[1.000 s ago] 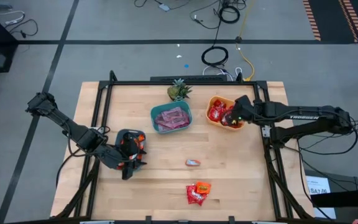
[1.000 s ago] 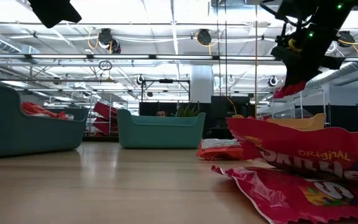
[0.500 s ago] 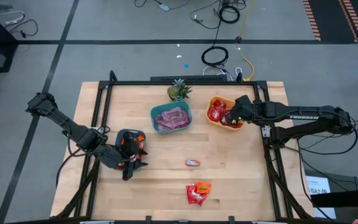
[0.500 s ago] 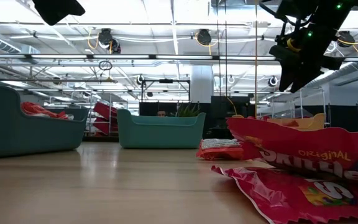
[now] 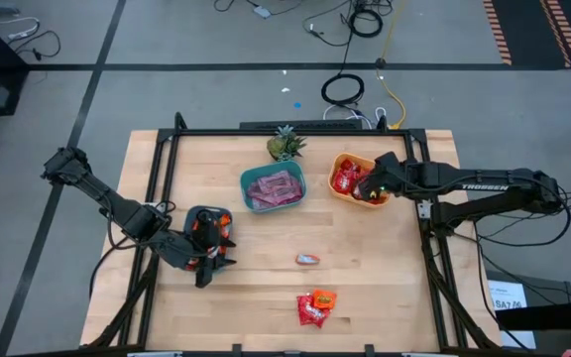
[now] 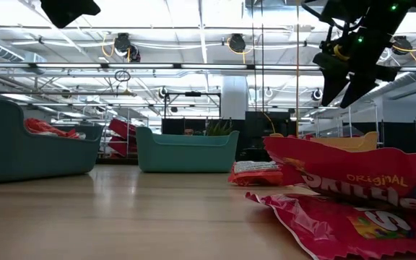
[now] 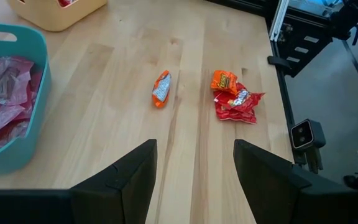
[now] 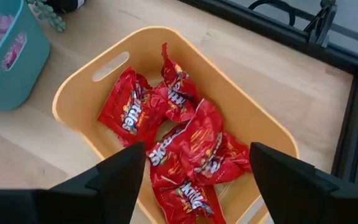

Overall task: Sort candy
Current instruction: Put the orange chocolate into the blue bin

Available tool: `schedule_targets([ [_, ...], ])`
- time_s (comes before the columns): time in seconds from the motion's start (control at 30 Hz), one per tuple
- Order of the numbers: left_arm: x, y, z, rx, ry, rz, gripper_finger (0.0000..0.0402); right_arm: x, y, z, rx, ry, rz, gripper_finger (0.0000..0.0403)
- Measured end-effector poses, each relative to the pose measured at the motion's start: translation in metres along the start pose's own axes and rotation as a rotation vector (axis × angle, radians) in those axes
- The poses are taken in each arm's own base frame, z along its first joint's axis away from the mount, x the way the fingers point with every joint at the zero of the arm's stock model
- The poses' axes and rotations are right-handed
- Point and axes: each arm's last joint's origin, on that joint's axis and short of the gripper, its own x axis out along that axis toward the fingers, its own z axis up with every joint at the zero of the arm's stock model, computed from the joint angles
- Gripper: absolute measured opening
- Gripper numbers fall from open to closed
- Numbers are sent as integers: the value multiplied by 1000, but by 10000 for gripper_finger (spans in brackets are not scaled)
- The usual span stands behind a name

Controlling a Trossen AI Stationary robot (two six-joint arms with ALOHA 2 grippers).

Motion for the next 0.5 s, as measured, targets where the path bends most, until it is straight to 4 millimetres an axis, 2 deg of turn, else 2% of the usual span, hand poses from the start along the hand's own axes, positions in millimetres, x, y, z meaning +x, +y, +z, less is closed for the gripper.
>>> schedule_targets([
  [0.3, 0, 0, 0, 1, 1, 1, 222, 0, 3, 0, 3, 37, 62, 273],
  [0.5, 0, 0, 0, 0, 2, -1, 222, -7, 19, 6, -71, -73, 203, 248],
])
